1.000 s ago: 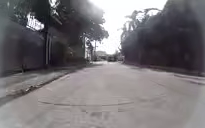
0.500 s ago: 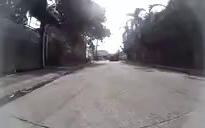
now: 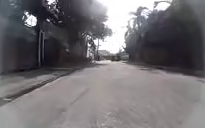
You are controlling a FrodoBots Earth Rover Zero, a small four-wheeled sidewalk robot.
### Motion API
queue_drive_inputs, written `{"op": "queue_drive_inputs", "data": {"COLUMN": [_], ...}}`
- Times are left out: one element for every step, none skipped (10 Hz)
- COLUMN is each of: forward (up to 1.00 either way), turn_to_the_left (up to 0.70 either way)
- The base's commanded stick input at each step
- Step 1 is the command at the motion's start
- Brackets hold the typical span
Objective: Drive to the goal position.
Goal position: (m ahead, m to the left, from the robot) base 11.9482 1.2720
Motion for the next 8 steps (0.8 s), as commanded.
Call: {"op": "queue_drive_inputs", "data": {"forward": [1.00,1.00,1.00,1.00,1.00,1.00,1.00,1.00], "turn_to_the_left": [0.00,0.06,0.05,0.05,0.02,0.00,0.00,0.01]}}
